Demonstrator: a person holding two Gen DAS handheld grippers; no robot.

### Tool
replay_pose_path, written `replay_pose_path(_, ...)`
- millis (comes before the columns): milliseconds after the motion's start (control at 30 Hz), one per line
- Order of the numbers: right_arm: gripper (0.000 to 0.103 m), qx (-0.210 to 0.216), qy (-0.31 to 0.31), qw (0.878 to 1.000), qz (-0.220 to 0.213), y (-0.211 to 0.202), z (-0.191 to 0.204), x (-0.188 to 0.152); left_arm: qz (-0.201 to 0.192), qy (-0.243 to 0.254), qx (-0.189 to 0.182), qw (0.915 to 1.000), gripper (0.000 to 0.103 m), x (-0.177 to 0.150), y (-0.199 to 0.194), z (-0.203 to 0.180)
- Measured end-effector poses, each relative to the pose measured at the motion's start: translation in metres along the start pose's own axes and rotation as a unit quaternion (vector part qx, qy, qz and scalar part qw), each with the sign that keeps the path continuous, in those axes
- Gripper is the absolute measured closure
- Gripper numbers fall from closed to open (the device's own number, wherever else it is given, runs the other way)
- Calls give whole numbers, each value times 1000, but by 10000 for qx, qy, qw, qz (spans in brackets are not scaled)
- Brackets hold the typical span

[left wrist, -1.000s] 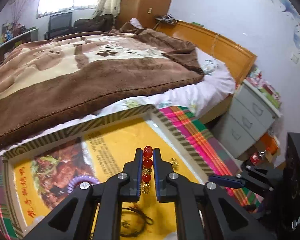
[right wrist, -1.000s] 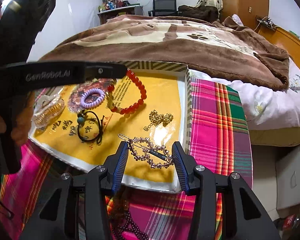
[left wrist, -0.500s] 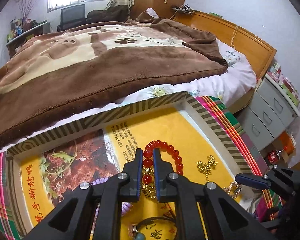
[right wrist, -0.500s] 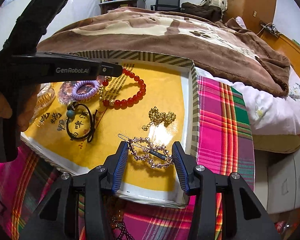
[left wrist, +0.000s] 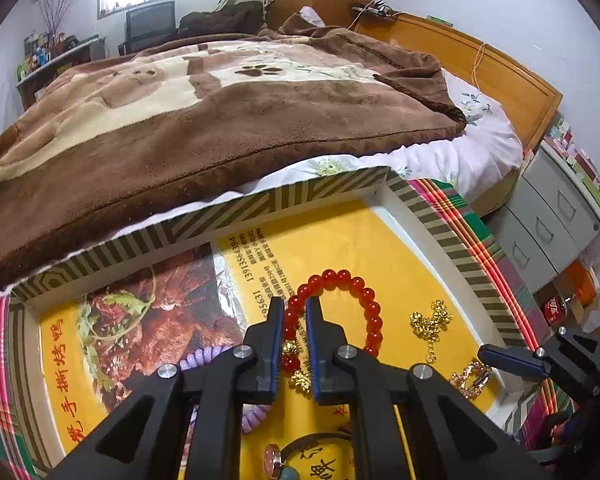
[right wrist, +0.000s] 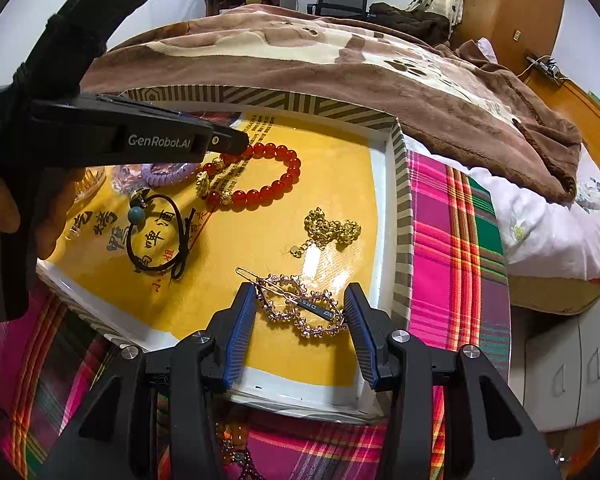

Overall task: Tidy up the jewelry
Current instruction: 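Carry the hair clip and red bead bracelet into the yellow box and open both grippers, then move the right gripper to the pale blue coil hair tie while the left gripper approaches the bear-charm hair tie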

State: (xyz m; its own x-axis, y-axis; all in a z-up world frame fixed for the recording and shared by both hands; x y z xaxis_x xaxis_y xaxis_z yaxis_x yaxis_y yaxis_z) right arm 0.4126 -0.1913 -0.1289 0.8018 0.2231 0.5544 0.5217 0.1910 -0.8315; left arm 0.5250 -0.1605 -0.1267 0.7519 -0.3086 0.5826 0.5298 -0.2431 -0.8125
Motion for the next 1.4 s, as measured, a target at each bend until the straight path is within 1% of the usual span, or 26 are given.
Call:
replay_pose_path(200,57,-17,-4,10000,2,1,0,0,43,37,89,9999,91,-1,2,0)
replay_pose_path(233,57,-12,3,10000,-1,1,0,1,49,44,96,9999,88,-1,2,-1)
replay_pose_path(300,56,2,32,10000,0,1,0,1,14,15,77,10000,76,-1,-1,-2)
replay_pose_path(367,53,3,74,10000,-34,-2,0,1,-59,6,37,10000,57,-1,-8,-3)
replay_pose_path(400,50,18,96,9999,-54,-3,0,1,-101,-2,24,9999,54,-1,-12,-3)
replay_pose_path(433,48,45,127,9999,-82,-6,0,0,-143,-3,34,9999,53,-2,-17,-4)
replay_pose_path(533,48,66,172,9997,-178,-13,1,1,-223,44,19,9997,53,-6,-32,-8)
replay_pose_path(633,48,70,277,9991,-323,-25,0,0,-321,18,36,9995,46,-10,-48,-9)
replay_pose_path(733,48,94,416,9979,-485,-40,-1,-1,-430,-70,91,9990,45,-15,-66,-8)
replay_pose_path(833,48,124,522,9965,-646,-56,0,-3,-530,-52,283,9982,45,-23,-85,-8)
replay_pose_path(933,48,130,603,9951,-777,-71,2,-5,-630,-158,191,9977,45,-31,-105,-12)
replay_pose_path(1033,48,142,643,9937,-909,-88,4,-9,-783,-153,266,9965,43,-40,-127,-16)
replay_pose_path(1200,48,123,663,9918,-1087,-115,10,-17,-926,-262,120,9953,42,-55,-157,-24)
replay_pose_path(1300,47,100,697,9907,-1162,-129,11,-24,-989,-302,175,9945,41,-65,-174,-25)
replay_pose_path(1400,47,76,736,9899,-1212,-139,10,-30,-1085,-298,322,9931,40,-76,-190,-25)
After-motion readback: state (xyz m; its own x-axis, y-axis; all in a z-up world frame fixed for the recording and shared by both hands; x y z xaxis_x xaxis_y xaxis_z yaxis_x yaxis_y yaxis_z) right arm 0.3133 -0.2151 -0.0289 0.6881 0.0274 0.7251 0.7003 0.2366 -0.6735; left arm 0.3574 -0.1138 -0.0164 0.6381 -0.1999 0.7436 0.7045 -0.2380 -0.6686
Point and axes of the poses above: each gripper's, at about its wrist camera, not at the fingertips, and y roughly the way its jaws point, z to its left, x to its top, the point moved 9 cm from there along y, roughly the way its jaws point, and after that the axes turned 7 degrees about x, right-handed, at the moved point
